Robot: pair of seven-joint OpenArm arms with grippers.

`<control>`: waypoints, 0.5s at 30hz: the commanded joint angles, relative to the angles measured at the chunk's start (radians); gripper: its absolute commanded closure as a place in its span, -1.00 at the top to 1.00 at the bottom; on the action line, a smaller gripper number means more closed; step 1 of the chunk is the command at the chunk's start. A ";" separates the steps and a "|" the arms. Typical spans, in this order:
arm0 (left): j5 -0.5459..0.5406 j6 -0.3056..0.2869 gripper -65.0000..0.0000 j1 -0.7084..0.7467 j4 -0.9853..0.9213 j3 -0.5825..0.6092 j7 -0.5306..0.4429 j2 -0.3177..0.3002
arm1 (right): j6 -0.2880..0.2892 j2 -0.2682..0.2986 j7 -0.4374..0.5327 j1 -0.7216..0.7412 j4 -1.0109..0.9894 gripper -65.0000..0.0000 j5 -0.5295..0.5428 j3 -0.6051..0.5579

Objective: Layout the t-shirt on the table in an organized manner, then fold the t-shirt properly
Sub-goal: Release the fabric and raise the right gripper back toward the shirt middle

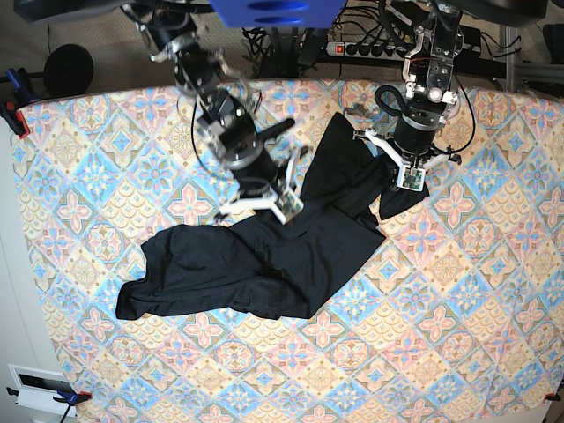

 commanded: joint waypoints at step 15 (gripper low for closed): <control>-0.001 0.006 -1.00 0.019 0.020 -0.004 -0.026 -0.005 | -0.005 -0.078 0.060 0.252 -0.465 -1.00 0.181 -0.001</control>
